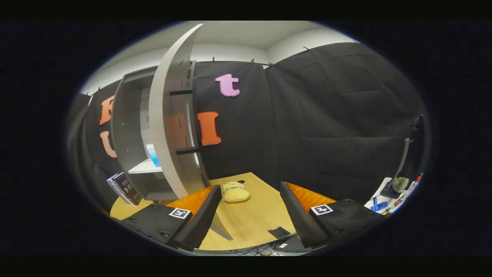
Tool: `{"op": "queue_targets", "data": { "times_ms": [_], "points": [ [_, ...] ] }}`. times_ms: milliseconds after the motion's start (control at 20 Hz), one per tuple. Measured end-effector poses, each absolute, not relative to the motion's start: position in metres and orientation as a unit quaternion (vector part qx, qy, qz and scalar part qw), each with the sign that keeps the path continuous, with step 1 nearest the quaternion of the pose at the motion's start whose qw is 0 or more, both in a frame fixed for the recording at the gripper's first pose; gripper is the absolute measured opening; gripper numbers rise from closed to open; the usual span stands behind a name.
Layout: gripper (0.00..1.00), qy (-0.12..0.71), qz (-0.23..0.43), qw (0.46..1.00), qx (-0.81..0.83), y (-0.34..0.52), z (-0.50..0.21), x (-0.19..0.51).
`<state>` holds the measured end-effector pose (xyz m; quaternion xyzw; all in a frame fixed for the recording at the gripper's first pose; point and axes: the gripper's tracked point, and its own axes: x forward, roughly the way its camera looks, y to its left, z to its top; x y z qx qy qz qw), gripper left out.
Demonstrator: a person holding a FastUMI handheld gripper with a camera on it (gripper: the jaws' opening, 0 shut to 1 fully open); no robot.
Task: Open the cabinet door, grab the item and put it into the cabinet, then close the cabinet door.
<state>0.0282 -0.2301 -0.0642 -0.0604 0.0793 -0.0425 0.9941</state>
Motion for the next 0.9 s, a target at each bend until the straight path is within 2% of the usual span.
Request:
{"op": "queue_targets", "data": {
  "times_ms": [550,900],
  "points": [
    [0.96,0.085,-0.026,0.993,-0.075,-0.201,-0.076,0.022],
    [0.96,0.098,0.038,0.991,-0.081,-0.129,-0.095,0.011]
  ]
}}
